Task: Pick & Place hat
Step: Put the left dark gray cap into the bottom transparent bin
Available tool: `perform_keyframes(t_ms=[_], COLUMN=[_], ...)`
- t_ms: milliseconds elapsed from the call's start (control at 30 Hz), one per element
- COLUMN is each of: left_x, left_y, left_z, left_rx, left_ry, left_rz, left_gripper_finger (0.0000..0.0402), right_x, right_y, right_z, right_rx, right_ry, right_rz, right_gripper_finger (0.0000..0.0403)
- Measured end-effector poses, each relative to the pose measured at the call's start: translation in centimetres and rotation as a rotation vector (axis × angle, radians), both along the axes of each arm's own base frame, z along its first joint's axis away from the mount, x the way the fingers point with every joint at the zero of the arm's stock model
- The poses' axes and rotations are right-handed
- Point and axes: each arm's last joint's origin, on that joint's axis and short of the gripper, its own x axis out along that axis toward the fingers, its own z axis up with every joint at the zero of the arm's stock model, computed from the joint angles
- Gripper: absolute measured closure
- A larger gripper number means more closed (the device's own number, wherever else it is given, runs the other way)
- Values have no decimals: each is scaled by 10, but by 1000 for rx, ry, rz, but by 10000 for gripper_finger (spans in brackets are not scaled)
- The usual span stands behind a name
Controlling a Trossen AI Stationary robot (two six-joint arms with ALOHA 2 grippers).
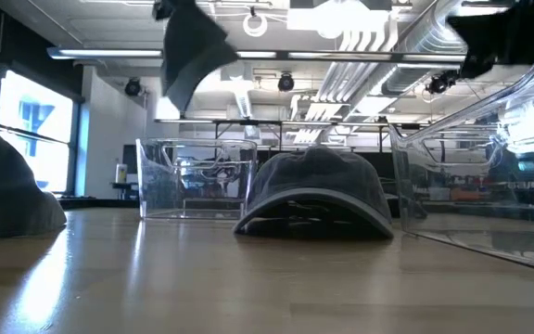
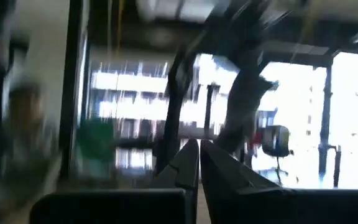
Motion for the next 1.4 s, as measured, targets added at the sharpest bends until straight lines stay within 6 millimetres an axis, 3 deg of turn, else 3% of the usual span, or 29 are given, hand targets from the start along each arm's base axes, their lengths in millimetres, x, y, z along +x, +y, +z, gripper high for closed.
perform_keyframes(t_ms=[167, 300, 433, 500, 667, 833, 1000, 1133, 1400], left_x=[32, 58, 94, 117, 150, 183, 191, 193, 195], left_y=[-25, -43, -51, -56, -64, -77, -91, -102, -107], left_z=[20, 28, 16, 6, -14, -32, -27, -23, -22], left_rx=[44, 81, 103, 114, 116, 104, 103, 153, 164], left_ry=[-212, -340, -340, -330, -299, -316, -410, -452, -469], left_rz=[-70, -160, -191, -207, -255, -338, -457, -518, -532], left_gripper_finger=[390, 390, 389, 389, 389, 389, 389, 389, 389], right_x=[-24, -32, -26, -22, -3, 20, 36, 54, 106], right_y=[-9, -9, -8, -6, -4, -2, -4, -11, -29], right_z=[31, 51, 78, 97, 150, 195, 231, 246, 262], right_rx=[310, 341, 356, 348, 337, 323, 300, 244, 170], right_ry=[-433, -474, -310, -232, 1, 298, 594, 771, 866], right_rz=[-107, -97, -33, -8, 3, -13, -19, -38, 115], right_gripper_finger=[401, 402, 402, 402, 400, 359, 282, 228, 188])
